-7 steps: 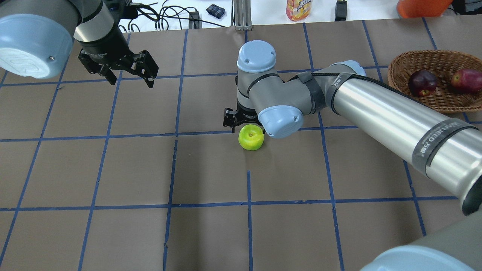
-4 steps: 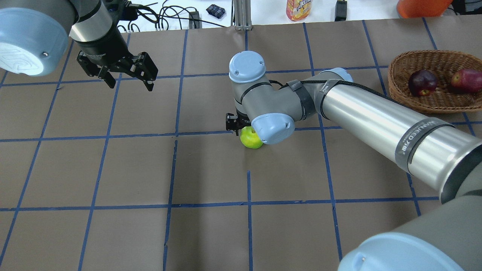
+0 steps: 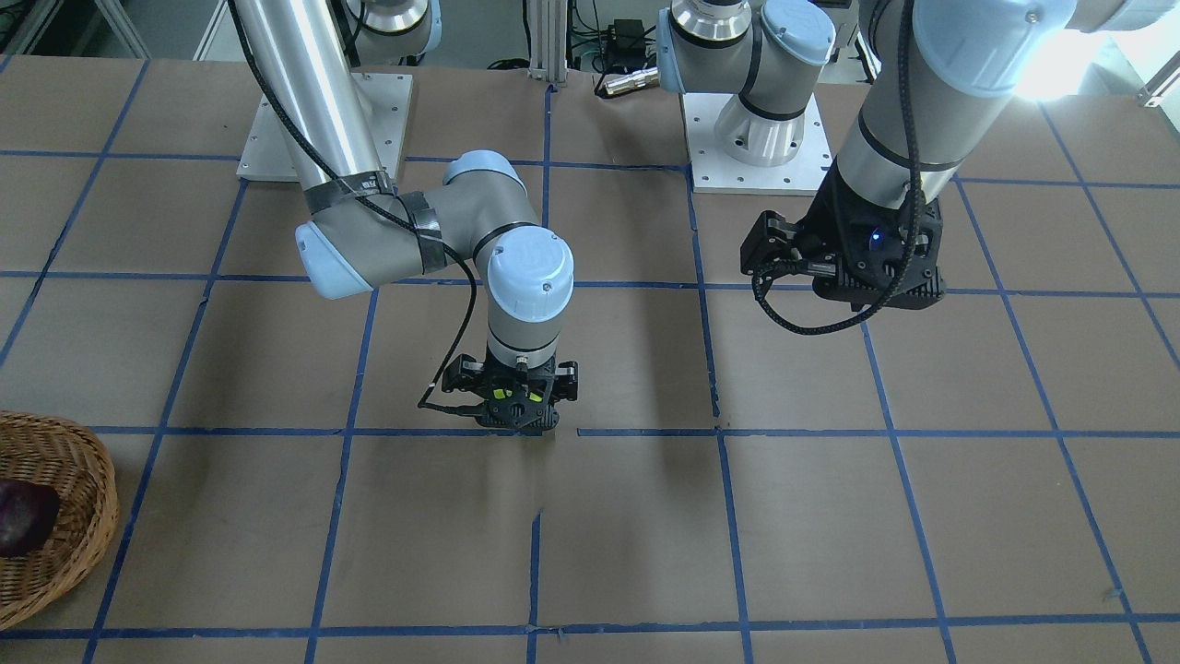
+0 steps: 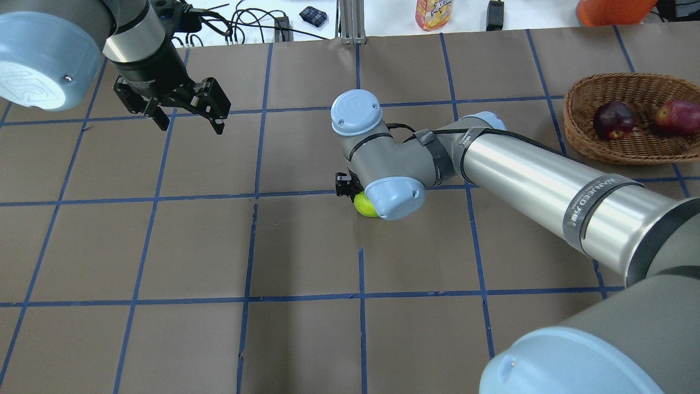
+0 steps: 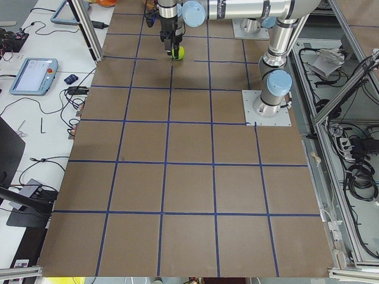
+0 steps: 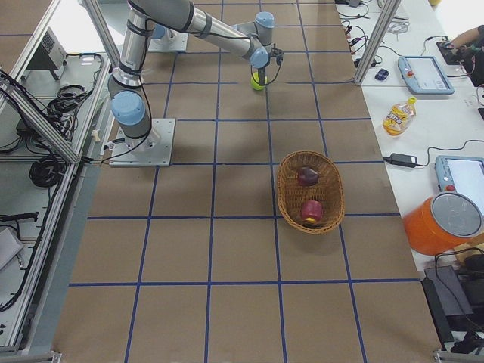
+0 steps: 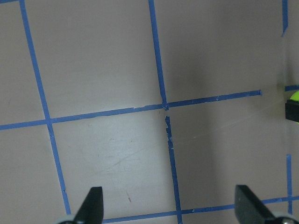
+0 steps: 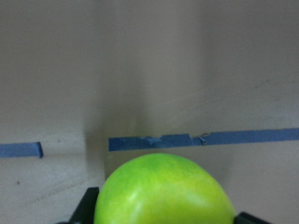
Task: Put all apples into basket
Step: 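Grasp the green apple with the right gripper while the left gripper withdraws, then carry the green apple into the basket and open the right gripper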
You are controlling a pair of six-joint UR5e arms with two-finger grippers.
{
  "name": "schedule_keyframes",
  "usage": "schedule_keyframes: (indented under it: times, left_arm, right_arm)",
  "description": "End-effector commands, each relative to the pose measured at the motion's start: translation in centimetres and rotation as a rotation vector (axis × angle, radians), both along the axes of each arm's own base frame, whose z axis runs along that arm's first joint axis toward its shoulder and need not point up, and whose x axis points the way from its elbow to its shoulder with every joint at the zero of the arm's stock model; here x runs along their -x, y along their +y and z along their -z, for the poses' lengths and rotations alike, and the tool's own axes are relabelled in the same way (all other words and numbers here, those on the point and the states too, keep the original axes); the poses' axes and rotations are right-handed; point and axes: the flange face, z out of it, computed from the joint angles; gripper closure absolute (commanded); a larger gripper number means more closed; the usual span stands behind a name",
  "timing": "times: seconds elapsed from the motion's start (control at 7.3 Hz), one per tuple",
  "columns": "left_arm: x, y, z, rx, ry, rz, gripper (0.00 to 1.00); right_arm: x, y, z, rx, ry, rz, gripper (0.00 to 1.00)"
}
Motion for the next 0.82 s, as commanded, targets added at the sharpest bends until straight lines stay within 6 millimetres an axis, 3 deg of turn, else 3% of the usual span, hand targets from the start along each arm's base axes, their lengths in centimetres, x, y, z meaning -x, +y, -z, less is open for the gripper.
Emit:
schedule_keyframes:
  times: [0.0, 0.14, 0.27, 0.55, 0.68]
  left_arm:
    - [0.2, 1.2, -0.8, -0.031, 0.000, 0.001, 0.00]
    - [0.2, 0.8, -0.1, -0.044, 0.002, 0.002, 0.00]
    - [0.2, 0.7, -0.7, -0.030, 0.000, 0.002, 0.00]
    - [0.2, 0.2, -1.2, -0.018, 0.003, 0.002, 0.00]
    - [0.2, 0.1, -1.5, -0.013, 0.003, 0.002, 0.00]
  right_arm:
    - [0.8, 0.4, 0.7, 0.038, -0.015, -0.012, 0.00]
    - [0.8, 0.2, 0.4, 0.044, -0.017, -0.012, 0.18]
    - [1.1, -0.2, -0.2, 0.052, -0.022, -0.006, 0.43]
    - [1.1, -0.5, -2.6, 0.055, -0.035, -0.001, 0.59]
    - [1.6, -1.5, -4.6, 0.029, -0.026, 0.011, 0.74]
